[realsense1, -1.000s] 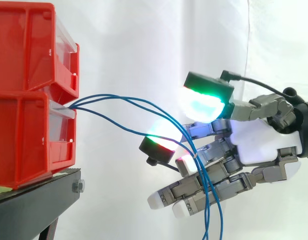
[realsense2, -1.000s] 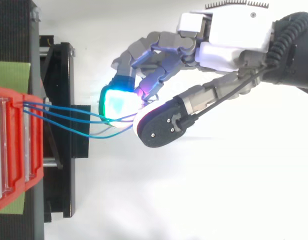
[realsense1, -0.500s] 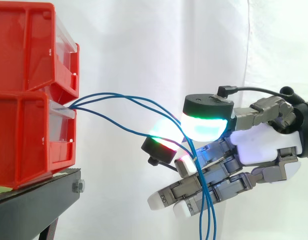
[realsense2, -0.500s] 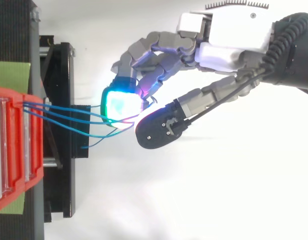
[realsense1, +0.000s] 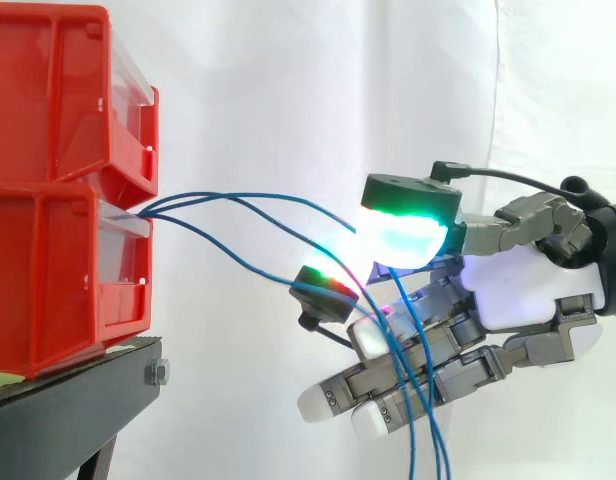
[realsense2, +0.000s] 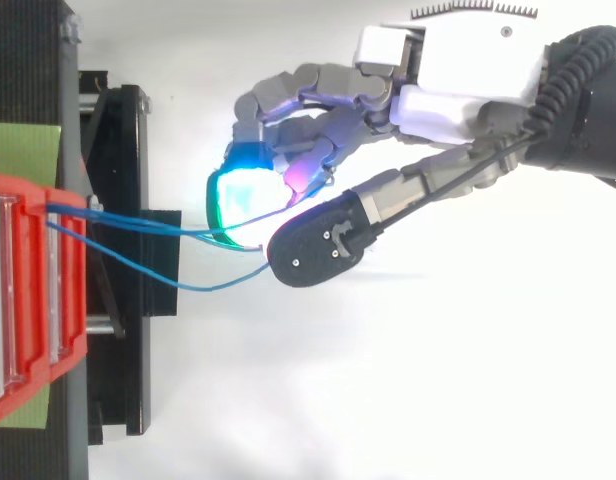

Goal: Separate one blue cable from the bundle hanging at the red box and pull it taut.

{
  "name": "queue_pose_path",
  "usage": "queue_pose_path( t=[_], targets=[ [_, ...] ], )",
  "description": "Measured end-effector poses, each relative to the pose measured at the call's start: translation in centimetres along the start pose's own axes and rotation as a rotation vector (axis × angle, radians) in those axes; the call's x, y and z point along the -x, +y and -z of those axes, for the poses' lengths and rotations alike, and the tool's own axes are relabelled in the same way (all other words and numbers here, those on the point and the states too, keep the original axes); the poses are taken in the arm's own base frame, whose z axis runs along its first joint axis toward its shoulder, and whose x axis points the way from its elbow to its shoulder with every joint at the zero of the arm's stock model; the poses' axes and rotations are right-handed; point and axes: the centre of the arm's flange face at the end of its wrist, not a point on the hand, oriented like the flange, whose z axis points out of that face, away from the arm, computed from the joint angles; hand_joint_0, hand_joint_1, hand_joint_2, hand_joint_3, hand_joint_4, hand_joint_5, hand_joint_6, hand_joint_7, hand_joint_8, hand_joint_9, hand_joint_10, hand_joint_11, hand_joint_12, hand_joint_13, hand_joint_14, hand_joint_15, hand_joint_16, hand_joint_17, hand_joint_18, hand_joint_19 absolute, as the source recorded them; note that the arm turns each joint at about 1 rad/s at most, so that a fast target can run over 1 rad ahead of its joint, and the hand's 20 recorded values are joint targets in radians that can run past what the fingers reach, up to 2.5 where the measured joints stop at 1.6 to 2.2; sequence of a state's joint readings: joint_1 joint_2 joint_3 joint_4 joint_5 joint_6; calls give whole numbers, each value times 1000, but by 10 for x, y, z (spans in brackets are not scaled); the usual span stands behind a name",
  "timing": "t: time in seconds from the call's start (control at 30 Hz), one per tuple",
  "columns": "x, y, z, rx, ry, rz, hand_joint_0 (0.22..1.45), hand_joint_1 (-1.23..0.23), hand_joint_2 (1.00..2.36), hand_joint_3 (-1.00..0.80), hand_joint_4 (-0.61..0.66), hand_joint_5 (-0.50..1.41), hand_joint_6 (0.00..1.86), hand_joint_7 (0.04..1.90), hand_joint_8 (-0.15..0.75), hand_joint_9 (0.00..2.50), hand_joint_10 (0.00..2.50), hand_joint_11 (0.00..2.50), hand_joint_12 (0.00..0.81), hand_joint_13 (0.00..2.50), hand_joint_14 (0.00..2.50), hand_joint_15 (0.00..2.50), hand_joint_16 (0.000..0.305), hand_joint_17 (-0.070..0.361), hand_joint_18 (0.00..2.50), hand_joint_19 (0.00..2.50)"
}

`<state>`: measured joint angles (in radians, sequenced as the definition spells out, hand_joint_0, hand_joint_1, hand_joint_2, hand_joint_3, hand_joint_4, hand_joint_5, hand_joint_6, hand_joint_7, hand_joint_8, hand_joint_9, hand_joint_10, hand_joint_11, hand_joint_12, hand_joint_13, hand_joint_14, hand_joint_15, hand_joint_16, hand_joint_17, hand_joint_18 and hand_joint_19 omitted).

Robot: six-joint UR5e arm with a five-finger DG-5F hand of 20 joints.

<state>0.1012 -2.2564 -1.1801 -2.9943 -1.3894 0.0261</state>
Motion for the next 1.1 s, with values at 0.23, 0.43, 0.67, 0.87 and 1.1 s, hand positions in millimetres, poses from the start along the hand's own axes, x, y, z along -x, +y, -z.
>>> queue_pose_path(
  t=[0.23,0.43,0.67,0.87,1.1],
  targets=[
    [0,0,0,-2,1,0,638,-716,1012,-321,73,-100,616,1155,291,805,15,565,331,209,5,151,45,101,179,438],
    [0,0,0,0,0,0,572,-754,1002,-482,84,-143,769,937,304,852,14,653,341,237,5,168,46,103,199,452],
    [1,0,0,-1,-1,0,539,-636,1000,-500,102,-118,756,989,320,913,15,651,349,281,5,169,48,108,250,455],
    [1,0,0,-2,-2,0,605,-736,1002,-474,76,-145,812,998,310,899,13,672,338,275,6,177,46,103,248,454],
    [1,0,0,-1,-2,0,629,-758,1019,-114,26,-159,937,1015,329,950,14,768,350,319,6,194,47,106,309,446]
  ],
)
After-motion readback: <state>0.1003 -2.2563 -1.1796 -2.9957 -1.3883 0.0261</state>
